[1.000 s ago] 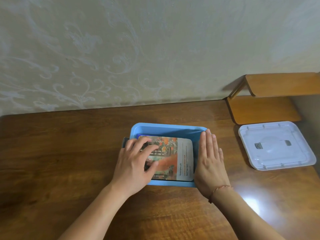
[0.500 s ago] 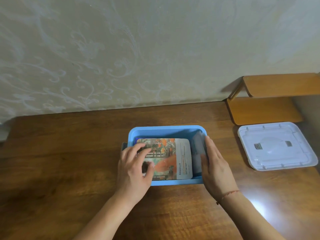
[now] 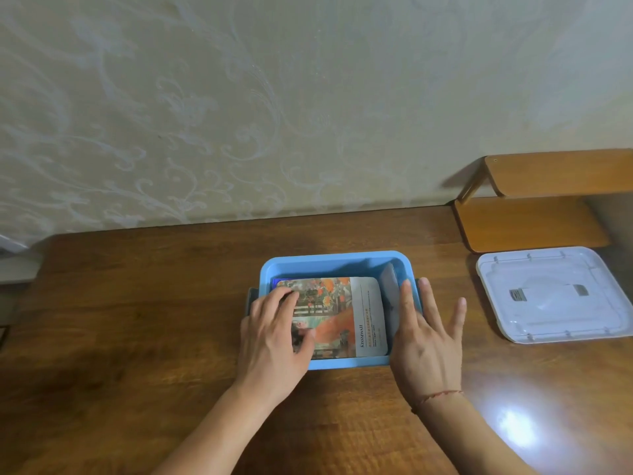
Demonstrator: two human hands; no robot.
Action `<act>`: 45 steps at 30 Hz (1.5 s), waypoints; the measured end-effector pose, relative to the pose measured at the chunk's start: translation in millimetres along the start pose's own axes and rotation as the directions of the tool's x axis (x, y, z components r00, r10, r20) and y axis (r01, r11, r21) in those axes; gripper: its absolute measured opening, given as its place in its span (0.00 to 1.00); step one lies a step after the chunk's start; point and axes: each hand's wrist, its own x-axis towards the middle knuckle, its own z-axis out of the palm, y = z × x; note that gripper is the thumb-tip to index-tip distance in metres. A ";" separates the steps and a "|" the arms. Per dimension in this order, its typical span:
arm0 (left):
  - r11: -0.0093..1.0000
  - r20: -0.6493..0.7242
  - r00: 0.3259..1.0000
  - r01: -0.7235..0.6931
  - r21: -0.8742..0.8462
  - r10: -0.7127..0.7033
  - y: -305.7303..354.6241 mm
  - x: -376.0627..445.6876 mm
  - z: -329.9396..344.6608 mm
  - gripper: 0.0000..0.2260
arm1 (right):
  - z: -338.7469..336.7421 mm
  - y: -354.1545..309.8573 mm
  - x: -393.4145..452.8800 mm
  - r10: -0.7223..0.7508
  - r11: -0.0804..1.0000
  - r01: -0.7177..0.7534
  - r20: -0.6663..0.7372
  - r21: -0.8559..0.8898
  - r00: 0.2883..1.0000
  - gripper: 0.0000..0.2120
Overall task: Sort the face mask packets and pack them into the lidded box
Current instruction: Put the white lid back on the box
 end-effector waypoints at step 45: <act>0.167 0.643 0.760 0.625 -0.763 0.094 237.2 63.5 -22.8 0.21 | -97.3 285.2 7.7 0.624 0.656 -0.428 -0.128 0.622 0.771 0.18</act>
